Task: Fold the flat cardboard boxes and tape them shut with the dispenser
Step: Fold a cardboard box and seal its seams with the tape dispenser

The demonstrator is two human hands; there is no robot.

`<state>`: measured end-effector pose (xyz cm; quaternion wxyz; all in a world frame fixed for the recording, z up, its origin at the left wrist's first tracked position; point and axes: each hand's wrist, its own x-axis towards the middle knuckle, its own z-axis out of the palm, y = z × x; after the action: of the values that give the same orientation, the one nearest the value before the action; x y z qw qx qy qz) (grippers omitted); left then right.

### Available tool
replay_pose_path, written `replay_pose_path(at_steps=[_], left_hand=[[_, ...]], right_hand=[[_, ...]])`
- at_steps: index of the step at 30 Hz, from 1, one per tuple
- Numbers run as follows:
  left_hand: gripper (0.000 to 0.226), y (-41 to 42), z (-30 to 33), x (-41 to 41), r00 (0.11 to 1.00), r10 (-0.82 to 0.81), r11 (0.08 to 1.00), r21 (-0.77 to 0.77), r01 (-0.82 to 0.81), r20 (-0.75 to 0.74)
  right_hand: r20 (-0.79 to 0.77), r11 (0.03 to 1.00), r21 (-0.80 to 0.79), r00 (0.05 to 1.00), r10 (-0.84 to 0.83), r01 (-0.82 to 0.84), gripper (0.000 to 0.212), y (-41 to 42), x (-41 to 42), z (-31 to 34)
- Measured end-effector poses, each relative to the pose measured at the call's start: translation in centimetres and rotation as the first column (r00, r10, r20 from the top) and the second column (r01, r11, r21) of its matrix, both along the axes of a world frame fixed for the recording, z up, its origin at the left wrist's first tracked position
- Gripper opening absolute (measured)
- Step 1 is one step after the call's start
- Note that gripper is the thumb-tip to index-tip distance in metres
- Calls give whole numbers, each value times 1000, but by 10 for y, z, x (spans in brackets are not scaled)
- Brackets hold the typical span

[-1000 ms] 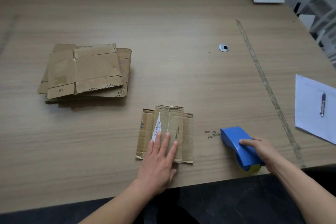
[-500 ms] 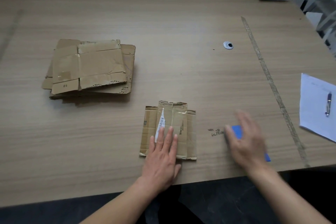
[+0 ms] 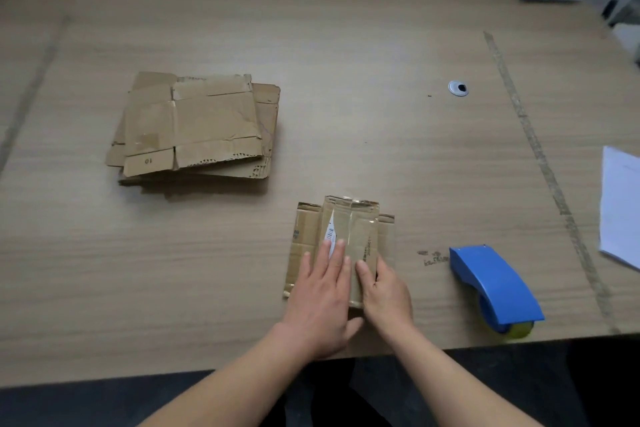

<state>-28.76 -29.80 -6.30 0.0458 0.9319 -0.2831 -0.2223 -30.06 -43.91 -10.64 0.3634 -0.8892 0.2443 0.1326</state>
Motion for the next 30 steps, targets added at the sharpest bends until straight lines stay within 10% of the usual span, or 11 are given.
replay_pose_path(at_steps=[5, 14, 30], left_hand=[[132, 3, -7, 39, 972, -234, 963, 142, 230, 11], [139, 2, -2, 68, 985, -163, 981, 95, 169, -62], [58, -29, 14, 108, 991, -25, 998, 62, 17, 131]], right_hand=[[-61, 994, -80, 996, 72, -77, 59, 2, 2, -2], [-86, 984, -97, 986, 141, -149, 45, -2, 7, 12], [-179, 981, -21, 966, 188, -195, 40, -15, 15, 16]])
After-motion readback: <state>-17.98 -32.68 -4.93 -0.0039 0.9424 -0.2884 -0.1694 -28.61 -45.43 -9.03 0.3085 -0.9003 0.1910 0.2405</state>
